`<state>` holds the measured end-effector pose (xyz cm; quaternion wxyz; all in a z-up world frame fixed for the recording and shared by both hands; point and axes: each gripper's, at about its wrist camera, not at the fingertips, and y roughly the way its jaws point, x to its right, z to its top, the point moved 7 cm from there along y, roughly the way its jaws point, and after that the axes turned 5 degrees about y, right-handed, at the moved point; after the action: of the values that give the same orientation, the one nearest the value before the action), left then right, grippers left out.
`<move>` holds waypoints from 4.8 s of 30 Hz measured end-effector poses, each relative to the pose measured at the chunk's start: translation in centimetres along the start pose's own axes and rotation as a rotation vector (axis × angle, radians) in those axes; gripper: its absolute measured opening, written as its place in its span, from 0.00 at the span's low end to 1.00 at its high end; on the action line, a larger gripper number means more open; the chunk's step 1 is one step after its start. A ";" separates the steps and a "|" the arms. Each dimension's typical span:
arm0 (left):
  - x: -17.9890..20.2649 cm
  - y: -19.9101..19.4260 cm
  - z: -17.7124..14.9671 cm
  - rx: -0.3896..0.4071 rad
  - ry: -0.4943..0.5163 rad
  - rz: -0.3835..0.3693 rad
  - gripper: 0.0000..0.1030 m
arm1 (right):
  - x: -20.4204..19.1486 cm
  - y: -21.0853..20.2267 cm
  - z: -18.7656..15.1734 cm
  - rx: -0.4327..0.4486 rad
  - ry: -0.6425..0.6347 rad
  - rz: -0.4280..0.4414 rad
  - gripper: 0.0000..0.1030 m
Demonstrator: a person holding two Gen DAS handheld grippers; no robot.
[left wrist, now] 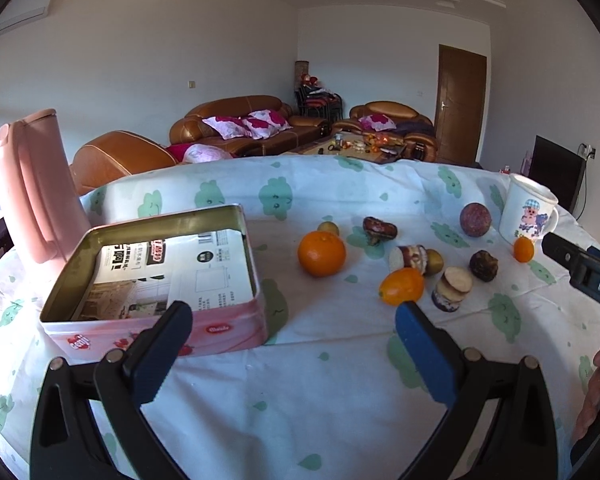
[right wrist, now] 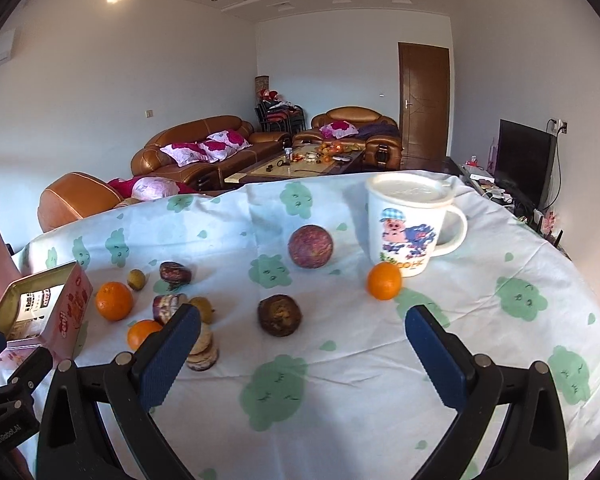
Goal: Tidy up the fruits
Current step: 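Grasp the large orange with the left tool while the right tool grasps the biscuit-topped jar, then carry the orange and jar into the gold tin and open both tools, then withdraw both tools from the tin back toward the table items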
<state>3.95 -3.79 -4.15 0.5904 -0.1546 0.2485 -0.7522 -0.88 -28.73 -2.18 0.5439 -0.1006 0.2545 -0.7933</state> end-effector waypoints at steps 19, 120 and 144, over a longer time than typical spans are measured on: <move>8.5 9.0 1.0 -0.250 0.162 -0.129 0.59 | 1.2 4.4 -1.3 -0.183 0.077 0.160 0.59; -16.0 4.6 1.8 -0.017 -0.065 0.243 0.96 | -23.5 3.4 -3.7 -0.097 -0.115 0.402 0.67; -12.4 3.5 1.2 0.017 -0.051 0.256 0.96 | -15.6 3.2 -2.7 -0.055 -0.083 0.278 0.66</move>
<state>10.56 7.30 -4.39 0.6891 -0.1358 0.2447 -0.6685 6.63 -14.54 -4.27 0.6556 -0.1117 0.2650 -0.6982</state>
